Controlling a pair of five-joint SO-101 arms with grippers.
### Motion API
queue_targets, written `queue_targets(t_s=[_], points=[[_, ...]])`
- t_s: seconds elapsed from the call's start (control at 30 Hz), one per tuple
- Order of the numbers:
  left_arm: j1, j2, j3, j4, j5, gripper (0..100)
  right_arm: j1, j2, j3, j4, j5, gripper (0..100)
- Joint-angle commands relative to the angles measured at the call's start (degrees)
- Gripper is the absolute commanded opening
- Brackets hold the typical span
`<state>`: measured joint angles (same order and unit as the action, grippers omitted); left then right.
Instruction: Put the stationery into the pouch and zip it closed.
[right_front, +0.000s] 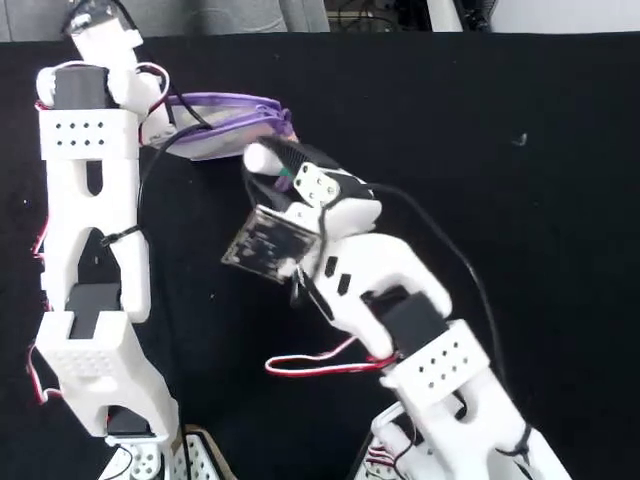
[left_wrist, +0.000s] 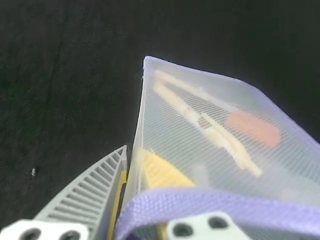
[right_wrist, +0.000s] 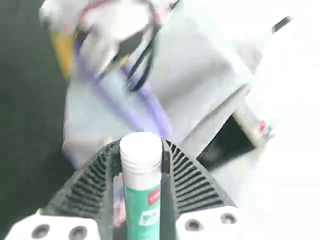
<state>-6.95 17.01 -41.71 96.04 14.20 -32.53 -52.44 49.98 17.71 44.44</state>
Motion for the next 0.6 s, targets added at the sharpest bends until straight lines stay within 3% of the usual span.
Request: queue_targets(t_s=[0.0, 0.2, 0.57], points=[[1.3, -0.3, -3.2, 2.0, -1.2, 3, -1.1, -2.2, 8.0, -28.8, -7.1, 1.1], [2.7, -0.3, -5.7, 4.2, -1.2, 3, -1.1, -2.2, 17.0, -55.7, -16.2, 1.1], [4.7, -0.3, -5.1, 4.2, -1.2, 3, -0.9, 4.3, 15.5, -61.7, -35.0, 1.1]])
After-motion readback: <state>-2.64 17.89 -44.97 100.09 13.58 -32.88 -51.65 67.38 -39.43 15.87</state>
